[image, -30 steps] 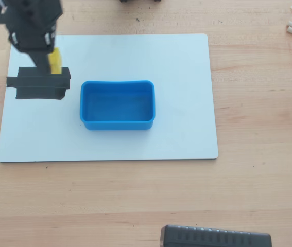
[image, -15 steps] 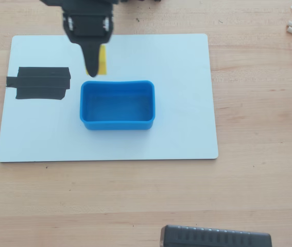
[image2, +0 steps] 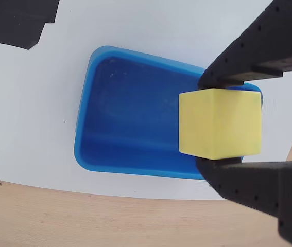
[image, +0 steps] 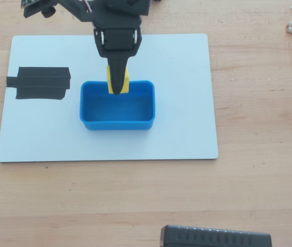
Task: Pick up yellow cube and drop it in the blue rectangular bin
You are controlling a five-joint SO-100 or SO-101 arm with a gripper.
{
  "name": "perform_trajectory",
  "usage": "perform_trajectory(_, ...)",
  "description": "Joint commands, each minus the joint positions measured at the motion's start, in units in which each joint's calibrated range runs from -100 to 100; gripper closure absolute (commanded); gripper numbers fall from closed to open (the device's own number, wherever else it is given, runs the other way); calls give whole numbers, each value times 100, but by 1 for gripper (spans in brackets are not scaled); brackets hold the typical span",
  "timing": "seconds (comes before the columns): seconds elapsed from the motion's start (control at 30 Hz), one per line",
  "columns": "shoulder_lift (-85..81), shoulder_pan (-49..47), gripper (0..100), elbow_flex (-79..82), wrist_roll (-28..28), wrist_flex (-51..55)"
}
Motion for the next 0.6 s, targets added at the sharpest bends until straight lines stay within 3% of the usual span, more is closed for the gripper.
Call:
perform_trajectory(0.0, -250, -80, 79, -2, -29, -152)
perform_trajectory(0.17, -195, -131, 72, 25, -29, -111)
perform_trajectory(0.37, -390, -208, 73, 43, -117, 244)
perform_trajectory(0.57, -1570, -500, 94, 934, -200, 426)
